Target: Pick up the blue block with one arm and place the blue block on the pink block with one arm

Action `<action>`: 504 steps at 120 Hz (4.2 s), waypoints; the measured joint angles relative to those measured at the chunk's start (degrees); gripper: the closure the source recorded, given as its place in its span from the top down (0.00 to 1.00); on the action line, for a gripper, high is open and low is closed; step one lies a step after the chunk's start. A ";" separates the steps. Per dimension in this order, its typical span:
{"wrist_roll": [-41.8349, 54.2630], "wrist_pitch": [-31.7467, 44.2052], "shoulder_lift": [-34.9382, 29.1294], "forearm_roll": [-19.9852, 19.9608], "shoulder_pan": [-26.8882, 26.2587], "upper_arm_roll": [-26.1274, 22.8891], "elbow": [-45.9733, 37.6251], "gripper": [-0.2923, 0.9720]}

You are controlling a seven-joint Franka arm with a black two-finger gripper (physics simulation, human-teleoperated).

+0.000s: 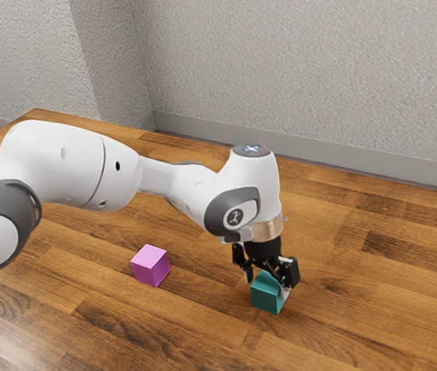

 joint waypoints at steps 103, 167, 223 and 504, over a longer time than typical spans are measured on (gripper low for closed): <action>-1.49 1.07 0.68 -0.56 0.00 -0.04 0.53 0.57; -2.26 -0.37 -19.02 1.34 -0.02 7.89 -13.86 0.50; -0.38 1.66 -27.17 8.22 0.43 18.26 -24.30 0.49; 2.13 10.81 -27.54 -6.31 7.57 13.46 -28.65 0.49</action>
